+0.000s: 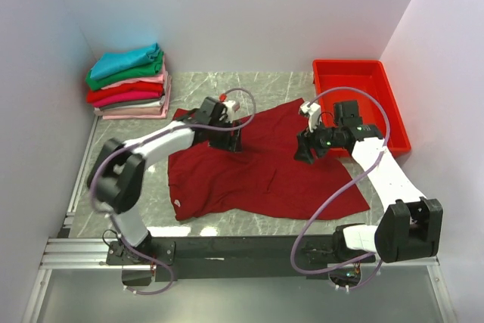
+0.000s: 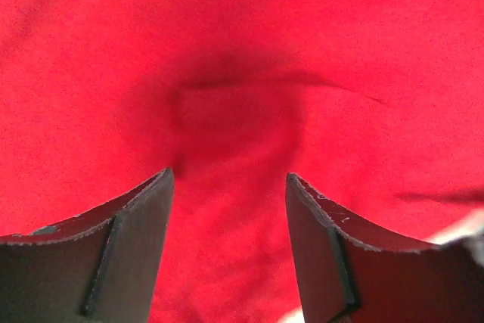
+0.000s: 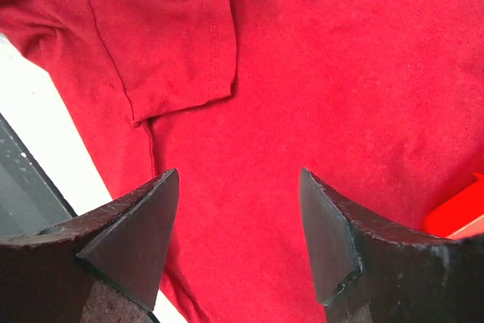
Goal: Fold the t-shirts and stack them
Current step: Flatten the tshirt out
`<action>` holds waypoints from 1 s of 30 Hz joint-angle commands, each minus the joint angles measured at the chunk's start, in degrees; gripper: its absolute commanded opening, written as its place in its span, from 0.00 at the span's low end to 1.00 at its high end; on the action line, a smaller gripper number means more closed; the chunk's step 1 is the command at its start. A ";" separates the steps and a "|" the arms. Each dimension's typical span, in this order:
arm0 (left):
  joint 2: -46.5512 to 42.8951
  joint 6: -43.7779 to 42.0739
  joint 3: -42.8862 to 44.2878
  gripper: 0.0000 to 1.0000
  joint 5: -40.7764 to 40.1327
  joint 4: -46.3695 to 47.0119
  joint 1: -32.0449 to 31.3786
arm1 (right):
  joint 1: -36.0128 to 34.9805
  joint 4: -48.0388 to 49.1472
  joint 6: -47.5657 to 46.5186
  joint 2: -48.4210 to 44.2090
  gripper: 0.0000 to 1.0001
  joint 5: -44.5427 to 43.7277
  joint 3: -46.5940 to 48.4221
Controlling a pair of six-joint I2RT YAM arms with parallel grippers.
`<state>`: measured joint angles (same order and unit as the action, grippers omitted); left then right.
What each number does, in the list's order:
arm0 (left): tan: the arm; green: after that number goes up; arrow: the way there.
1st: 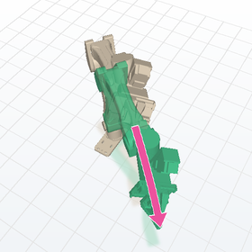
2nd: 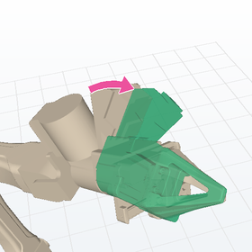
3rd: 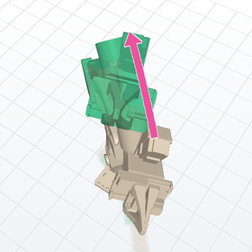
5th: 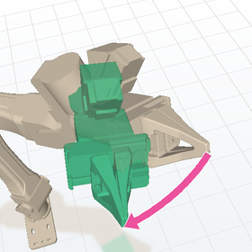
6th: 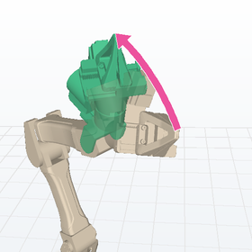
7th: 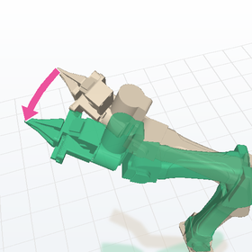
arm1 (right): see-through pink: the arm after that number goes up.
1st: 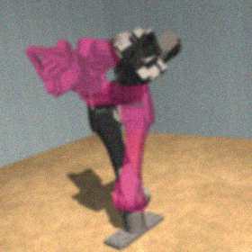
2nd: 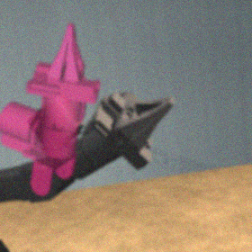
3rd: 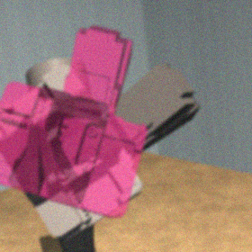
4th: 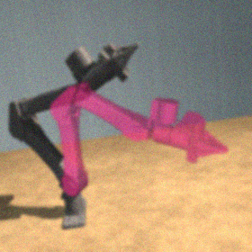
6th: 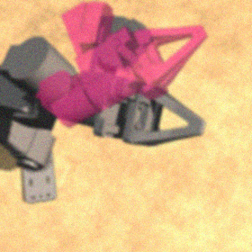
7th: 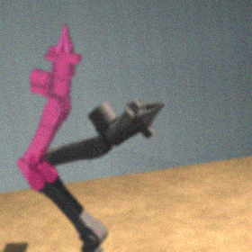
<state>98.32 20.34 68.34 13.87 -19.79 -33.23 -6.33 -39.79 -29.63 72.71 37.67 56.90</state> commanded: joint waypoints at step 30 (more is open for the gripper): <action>-15.73 0.13 -3.80 0.01 5.98 -9.39 -7.18 | 5.09 -0.20 -0.78 -3.89 0.71 6.89 -0.13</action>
<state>97.08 16.10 68.14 14.76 -29.61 -37.04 -2.04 -40.14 -29.85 70.98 43.18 56.86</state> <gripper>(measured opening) 0.014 0.709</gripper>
